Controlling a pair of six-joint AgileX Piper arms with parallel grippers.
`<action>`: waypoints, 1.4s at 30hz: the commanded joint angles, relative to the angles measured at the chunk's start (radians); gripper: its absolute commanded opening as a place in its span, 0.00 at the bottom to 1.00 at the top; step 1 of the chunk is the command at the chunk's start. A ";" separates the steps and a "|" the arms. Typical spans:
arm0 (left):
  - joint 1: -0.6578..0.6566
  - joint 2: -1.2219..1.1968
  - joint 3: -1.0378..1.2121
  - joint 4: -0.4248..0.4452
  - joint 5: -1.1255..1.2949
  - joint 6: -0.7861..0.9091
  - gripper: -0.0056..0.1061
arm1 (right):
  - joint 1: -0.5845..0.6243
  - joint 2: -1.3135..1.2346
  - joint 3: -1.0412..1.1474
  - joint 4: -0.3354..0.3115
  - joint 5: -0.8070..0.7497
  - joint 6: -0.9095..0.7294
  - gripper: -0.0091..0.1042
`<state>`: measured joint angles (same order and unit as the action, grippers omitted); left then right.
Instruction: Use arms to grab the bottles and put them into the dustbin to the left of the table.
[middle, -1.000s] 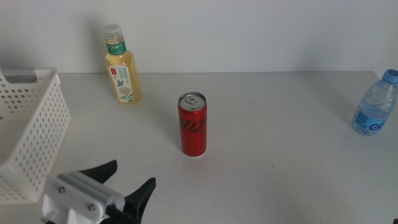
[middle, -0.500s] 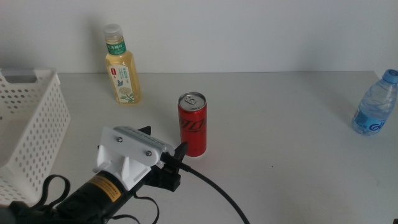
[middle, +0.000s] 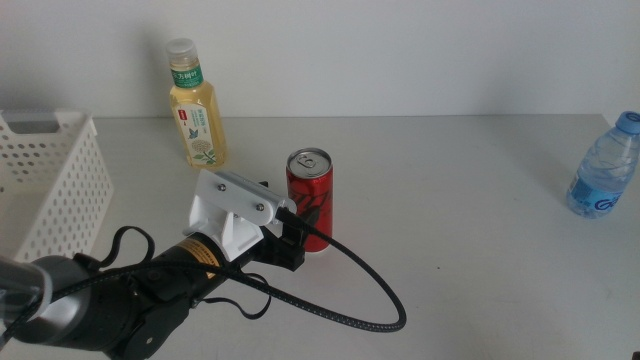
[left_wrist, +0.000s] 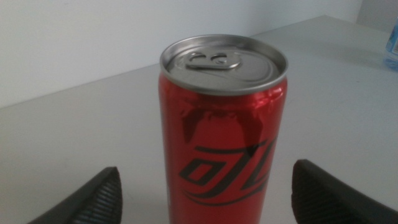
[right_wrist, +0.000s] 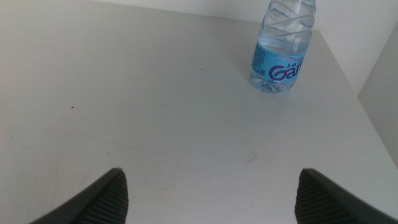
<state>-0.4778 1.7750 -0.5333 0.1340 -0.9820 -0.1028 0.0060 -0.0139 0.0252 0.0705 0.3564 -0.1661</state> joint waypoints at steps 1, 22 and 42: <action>0.003 -0.009 -0.051 0.018 -0.081 -0.024 0.89 | -0.005 -0.021 -0.006 -0.009 -0.064 -0.009 0.91; 0.000 0.194 -0.235 0.081 -0.138 -0.100 0.89 | -0.005 -0.021 -0.006 -0.009 -0.064 -0.009 0.91; 0.001 0.270 -0.286 0.091 -0.192 -0.108 0.41 | -0.005 -0.021 -0.006 -0.009 -0.064 -0.009 0.91</action>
<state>-0.4779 2.0971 -0.8000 0.2339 -1.0574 -0.1945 0.0060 -0.0139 0.0252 0.0705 0.3564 -0.1661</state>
